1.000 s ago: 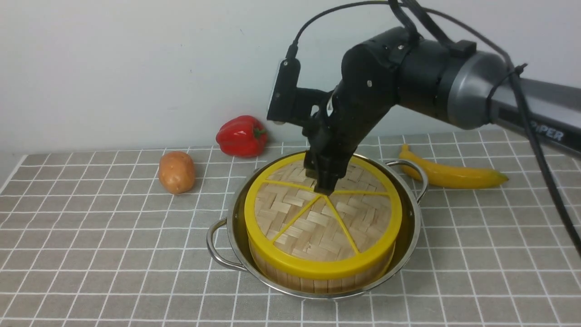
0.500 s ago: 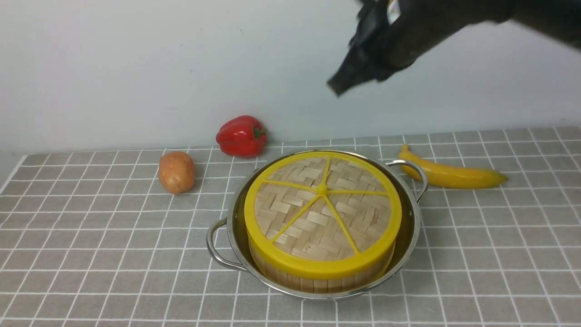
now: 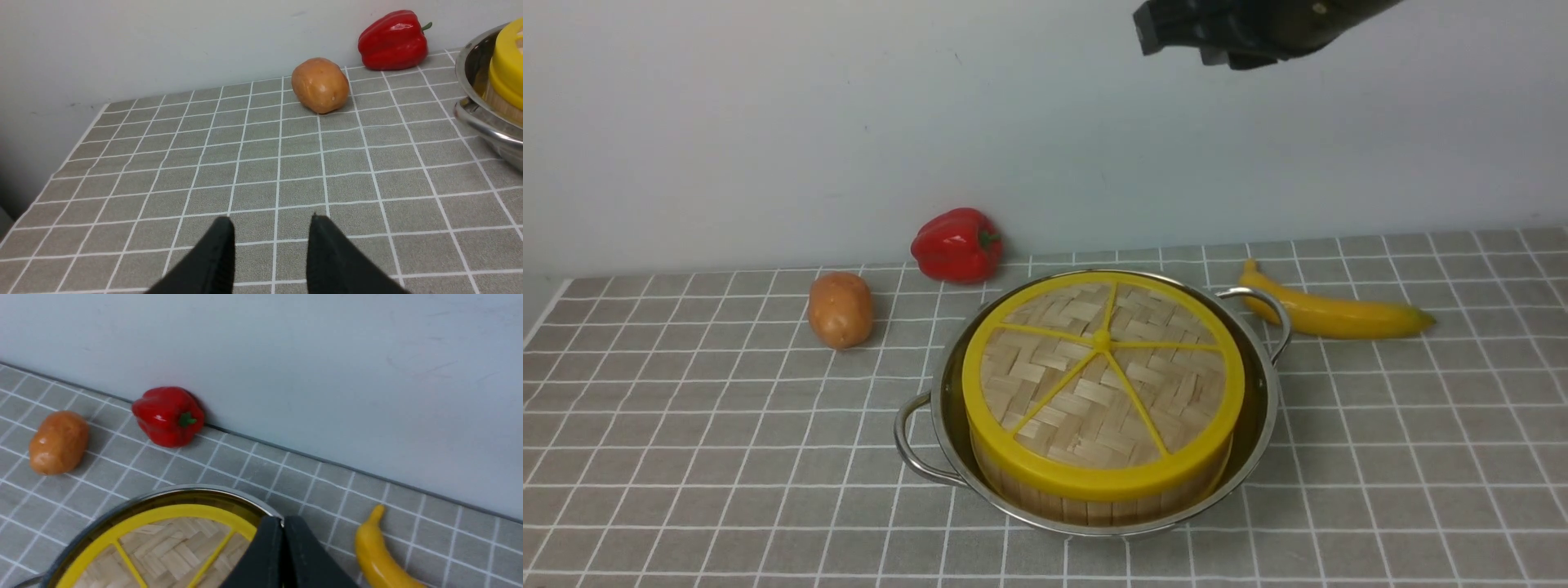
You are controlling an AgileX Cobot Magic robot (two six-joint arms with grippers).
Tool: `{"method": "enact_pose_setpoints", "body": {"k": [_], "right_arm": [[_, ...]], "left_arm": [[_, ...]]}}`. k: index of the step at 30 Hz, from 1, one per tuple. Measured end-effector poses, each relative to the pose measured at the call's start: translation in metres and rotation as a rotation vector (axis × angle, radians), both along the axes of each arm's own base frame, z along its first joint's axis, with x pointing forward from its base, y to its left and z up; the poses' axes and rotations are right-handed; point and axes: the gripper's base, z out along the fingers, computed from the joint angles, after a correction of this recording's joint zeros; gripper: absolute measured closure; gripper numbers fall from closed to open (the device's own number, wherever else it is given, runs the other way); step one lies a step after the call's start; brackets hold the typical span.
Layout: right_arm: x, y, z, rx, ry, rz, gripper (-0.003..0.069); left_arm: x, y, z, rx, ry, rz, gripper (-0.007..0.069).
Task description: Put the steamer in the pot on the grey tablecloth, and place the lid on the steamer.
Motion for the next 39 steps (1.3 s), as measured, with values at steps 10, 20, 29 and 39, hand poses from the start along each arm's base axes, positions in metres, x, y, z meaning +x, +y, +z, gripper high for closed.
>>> {"method": "enact_pose_setpoints", "body": {"k": [10, 20, 29, 39], "right_arm": [[-0.097, -0.125, -0.005, 0.153, -0.285, -0.152, 0.0622], [-0.229, -0.183, -0.068, 0.276, -0.594, -0.260, 0.0585], [-0.262, -0.182, -0.150, 0.376, -0.695, -0.198, 0.0554], [-0.263, -0.185, -0.228, 0.245, -0.523, -0.230, 0.0518]], "left_arm": [[0.000, 0.000, 0.000, 0.000, -0.001, 0.000, 0.0382], [0.000, 0.000, 0.000, 0.000, -0.001, 0.000, 0.0382], [0.000, 0.000, 0.000, 0.000, -0.001, 0.000, 0.0382], [0.000, 0.000, 0.000, 0.000, -0.002, 0.000, 0.0382]]}}
